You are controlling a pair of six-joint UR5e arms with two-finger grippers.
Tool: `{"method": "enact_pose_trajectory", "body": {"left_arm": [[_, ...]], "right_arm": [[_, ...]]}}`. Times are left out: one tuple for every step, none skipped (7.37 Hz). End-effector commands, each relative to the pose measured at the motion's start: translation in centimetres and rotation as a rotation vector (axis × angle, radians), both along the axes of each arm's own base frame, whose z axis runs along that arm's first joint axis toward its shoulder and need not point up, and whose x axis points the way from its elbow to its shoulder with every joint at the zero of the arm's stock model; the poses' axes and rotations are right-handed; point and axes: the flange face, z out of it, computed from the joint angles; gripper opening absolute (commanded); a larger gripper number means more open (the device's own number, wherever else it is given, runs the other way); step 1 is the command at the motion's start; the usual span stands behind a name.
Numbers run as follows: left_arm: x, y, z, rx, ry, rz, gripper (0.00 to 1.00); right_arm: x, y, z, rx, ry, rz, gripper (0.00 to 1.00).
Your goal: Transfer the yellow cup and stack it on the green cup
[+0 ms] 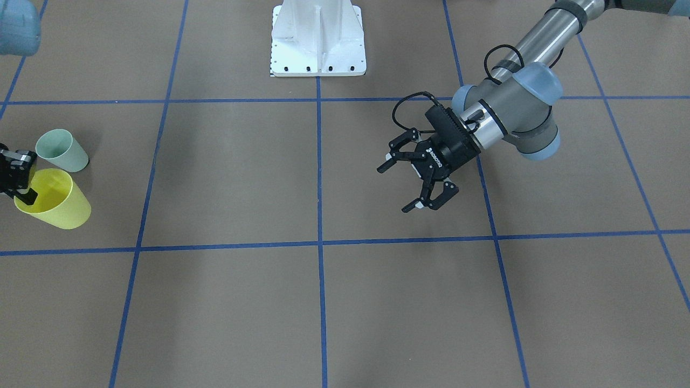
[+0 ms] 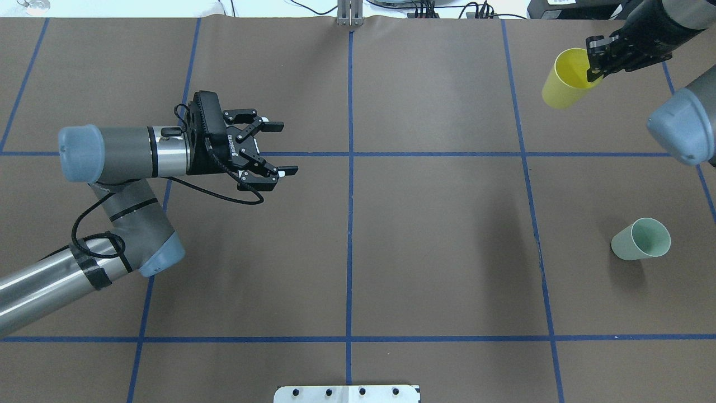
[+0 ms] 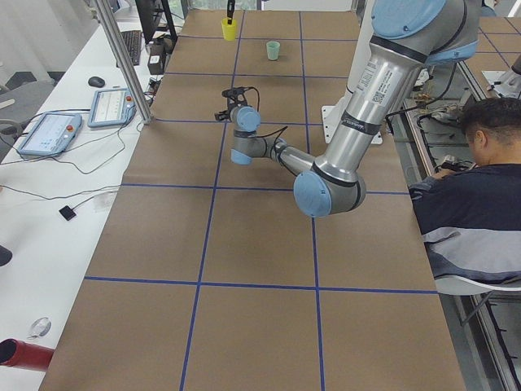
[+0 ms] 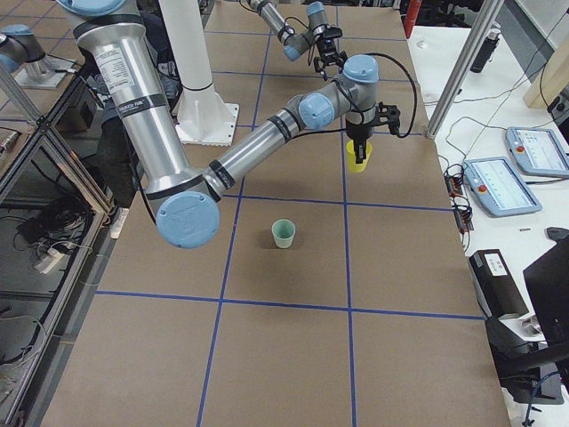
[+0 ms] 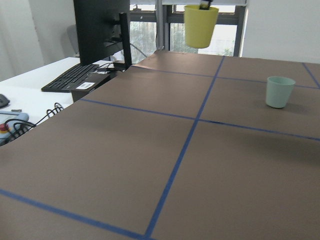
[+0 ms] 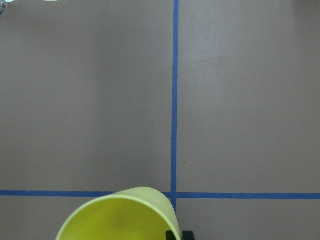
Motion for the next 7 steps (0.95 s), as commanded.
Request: {"method": "enact_pose_trajectory", "body": {"left_arm": [[-4.3, -5.7, 3.9, -0.207, -0.208, -0.101, 1.0], [-5.7, -6.9, 6.9, -0.31, -0.301, -0.124, 1.0], [-7.2, -7.7, 10.1, -0.417, -0.389, -0.145, 1.0], [-10.1, -8.7, 12.9, -0.497, -0.444, -0.179, 1.0], [-14.2, -9.8, 15.5, -0.517, -0.516, -0.216, 1.0], [-18.1, -9.9, 18.1, -0.498, -0.621, -0.221, 1.0], [-22.5, -10.4, 19.0, -0.499, -0.708, -0.224, 1.0]], "right_arm": [[4.6, 1.1, 4.2, 0.01, 0.0, -0.037, 0.0], [5.9, 1.9, 6.0, 0.016, -0.001, -0.061, 0.0], [6.8, 2.8, 6.9, 0.017, -0.004, -0.068, 0.0], [7.3, 4.4, 8.1, 0.0, 0.0, -0.067, 0.0], [7.7, 5.9, 8.2, 0.001, -0.002, -0.068, 0.0], [7.9, 7.2, 8.5, -0.008, -0.013, -0.072, 0.0], [8.1, 8.5, 8.7, -0.017, -0.033, -0.081, 0.0]]}}
